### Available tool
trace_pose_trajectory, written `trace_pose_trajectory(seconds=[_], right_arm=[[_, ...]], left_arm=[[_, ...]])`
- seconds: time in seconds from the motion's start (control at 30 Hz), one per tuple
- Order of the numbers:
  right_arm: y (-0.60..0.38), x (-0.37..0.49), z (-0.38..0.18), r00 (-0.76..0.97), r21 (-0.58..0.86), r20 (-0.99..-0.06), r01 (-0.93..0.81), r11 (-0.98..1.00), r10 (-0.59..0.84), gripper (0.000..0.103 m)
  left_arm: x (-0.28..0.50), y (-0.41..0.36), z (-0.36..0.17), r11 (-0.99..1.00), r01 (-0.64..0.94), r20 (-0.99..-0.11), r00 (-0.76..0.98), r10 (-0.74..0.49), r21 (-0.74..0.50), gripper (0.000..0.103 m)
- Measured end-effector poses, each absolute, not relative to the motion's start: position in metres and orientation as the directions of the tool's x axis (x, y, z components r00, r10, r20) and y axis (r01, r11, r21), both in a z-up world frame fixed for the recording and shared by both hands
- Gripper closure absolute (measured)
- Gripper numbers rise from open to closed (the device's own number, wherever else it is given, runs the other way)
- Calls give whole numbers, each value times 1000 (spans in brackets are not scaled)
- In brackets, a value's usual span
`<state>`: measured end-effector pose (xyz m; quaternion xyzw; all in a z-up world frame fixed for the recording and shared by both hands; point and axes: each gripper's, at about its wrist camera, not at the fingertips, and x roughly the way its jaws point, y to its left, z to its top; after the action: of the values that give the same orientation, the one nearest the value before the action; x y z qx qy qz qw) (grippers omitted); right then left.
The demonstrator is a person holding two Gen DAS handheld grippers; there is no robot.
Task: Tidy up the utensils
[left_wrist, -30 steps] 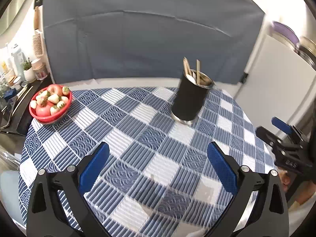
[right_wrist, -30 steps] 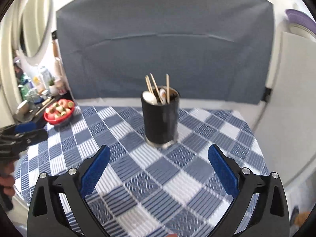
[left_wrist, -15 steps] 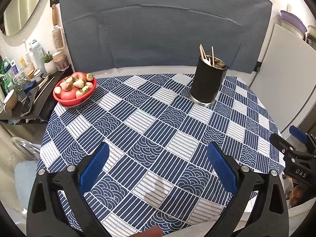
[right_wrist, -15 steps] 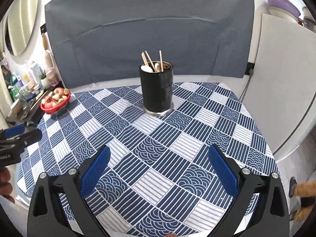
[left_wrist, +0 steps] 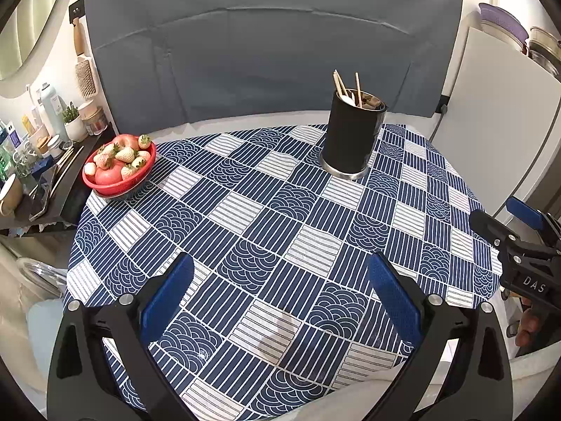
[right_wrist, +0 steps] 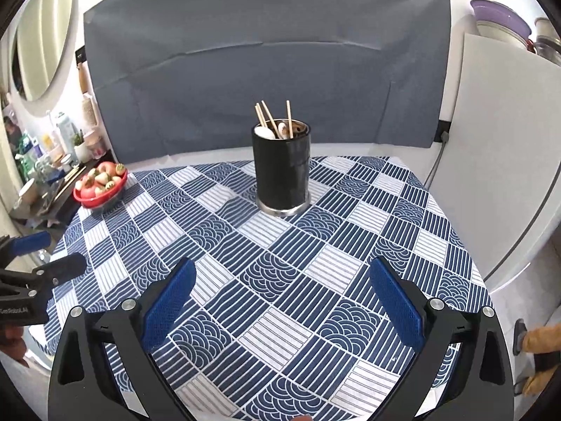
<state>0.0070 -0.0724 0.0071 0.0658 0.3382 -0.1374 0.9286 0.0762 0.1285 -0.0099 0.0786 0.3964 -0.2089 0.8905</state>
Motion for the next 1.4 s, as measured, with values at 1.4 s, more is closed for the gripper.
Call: trace_pose_trajectory(seconds=[1.4], right_arm=[[-70, 3, 8, 745, 17, -627, 303, 953, -226, 8]], left_arm=[[69, 125, -5, 895, 446, -719, 628, -298, 19, 6]])
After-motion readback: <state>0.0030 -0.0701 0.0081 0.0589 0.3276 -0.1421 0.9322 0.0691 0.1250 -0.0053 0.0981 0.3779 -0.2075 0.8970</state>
